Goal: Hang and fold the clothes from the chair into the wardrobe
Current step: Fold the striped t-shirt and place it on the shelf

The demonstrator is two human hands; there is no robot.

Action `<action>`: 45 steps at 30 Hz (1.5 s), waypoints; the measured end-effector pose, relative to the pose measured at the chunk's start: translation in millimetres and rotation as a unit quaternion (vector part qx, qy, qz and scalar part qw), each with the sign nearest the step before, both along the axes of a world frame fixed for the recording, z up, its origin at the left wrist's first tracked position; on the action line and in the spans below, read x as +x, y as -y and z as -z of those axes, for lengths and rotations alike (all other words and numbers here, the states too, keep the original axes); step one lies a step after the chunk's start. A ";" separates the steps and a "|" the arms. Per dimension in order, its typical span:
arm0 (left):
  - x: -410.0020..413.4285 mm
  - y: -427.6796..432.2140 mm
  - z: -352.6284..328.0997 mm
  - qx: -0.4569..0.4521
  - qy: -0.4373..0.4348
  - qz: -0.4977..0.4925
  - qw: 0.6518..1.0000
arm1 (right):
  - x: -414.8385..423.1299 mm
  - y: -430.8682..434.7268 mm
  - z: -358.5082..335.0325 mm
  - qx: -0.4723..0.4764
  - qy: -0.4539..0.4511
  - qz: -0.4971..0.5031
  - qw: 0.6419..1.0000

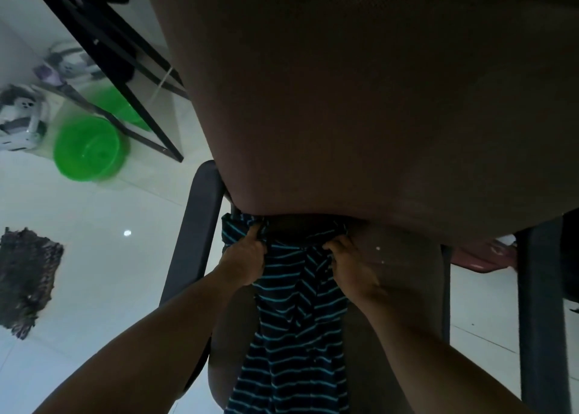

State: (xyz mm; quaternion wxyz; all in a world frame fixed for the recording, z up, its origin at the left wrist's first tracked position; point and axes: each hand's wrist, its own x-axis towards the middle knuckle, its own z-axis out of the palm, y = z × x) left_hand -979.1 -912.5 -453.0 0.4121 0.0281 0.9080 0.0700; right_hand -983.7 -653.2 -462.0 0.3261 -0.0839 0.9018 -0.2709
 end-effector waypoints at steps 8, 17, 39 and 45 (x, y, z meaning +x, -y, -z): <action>17.1 -1.8 -29.1 0.026 -0.150 0.016 0.988 | 7.7 -8.2 -31.5 0.052 -0.117 -0.026 0.992; 24.0 3.3 -111.3 0.023 -0.365 0.011 0.931 | 17.8 -24.4 -105.8 0.046 -0.056 -0.100 0.992; 226.3 32.5 -488.3 0.295 -0.476 0.004 0.829 | 264.1 -56.8 -495.0 -0.037 -0.382 0.066 0.921; 275.6 31.6 -622.8 0.304 -0.552 0.018 0.776 | 318.4 -72.7 -625.0 -0.064 -0.463 0.059 0.882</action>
